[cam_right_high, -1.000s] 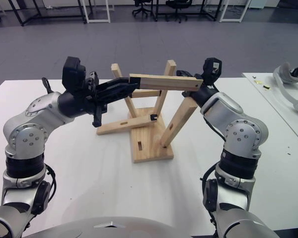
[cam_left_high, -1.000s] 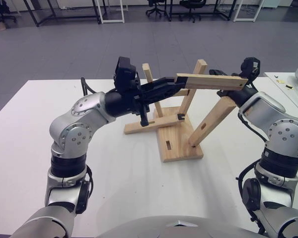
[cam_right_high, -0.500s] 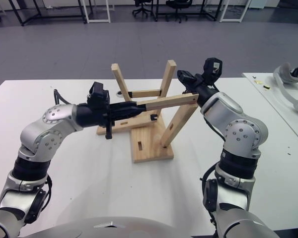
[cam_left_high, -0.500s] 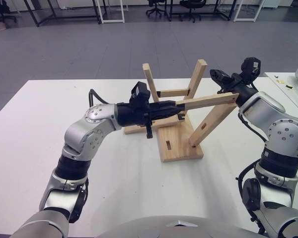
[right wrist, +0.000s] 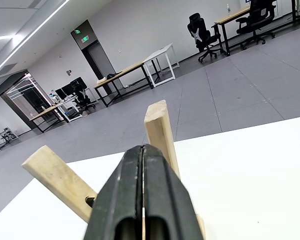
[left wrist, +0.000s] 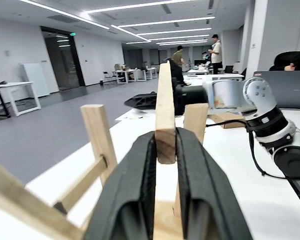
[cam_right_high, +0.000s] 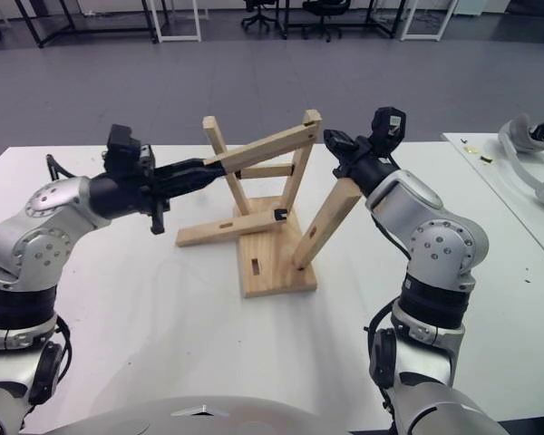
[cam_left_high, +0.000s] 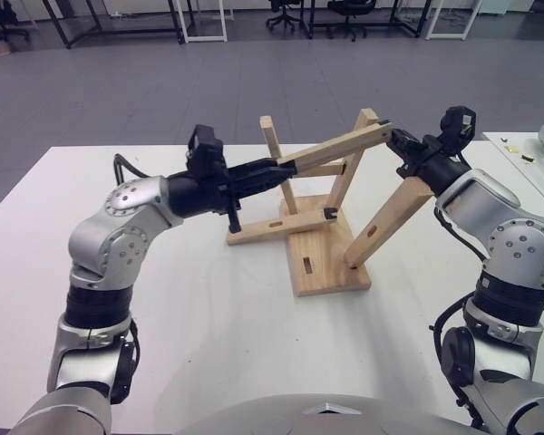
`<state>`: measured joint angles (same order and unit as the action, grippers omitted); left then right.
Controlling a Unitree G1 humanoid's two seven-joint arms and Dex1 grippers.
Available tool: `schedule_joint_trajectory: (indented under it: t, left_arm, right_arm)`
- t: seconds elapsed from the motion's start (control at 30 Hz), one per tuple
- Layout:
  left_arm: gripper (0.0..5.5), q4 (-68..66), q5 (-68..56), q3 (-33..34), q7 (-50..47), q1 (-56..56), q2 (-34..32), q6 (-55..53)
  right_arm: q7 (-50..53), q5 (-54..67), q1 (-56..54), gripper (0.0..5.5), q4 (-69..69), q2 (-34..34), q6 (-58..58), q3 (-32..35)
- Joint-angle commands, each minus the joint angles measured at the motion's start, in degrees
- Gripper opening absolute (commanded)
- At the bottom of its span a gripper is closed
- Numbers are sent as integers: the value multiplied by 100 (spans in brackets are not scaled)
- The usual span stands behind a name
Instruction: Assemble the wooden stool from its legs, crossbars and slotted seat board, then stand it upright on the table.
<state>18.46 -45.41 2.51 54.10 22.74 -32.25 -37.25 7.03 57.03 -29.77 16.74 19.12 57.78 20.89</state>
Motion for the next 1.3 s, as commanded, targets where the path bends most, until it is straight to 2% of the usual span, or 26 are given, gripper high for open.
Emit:
schedule_joint_trajectory:
  t: [0.03,0.3,0.77,1.3]
  left_arm:
    - [41,-56,606,-481,302,-436,-303,253]
    - [41,-397,1311,-1081,743,-314,-238,856]
    - [41,-805,1518,-1338,905,141,145,986]
    - [41,-1156,1872,-1516,939,18,326,1357]
  right_arm:
    - [29,21,2,0,50,-9,53,-2]
    - [-42,27,-165,0,-59,52,96,-35]
    - [-18,16,-223,0,-106,47,38,25]
    - [-24,-31,-297,0,-134,39,-13,20]
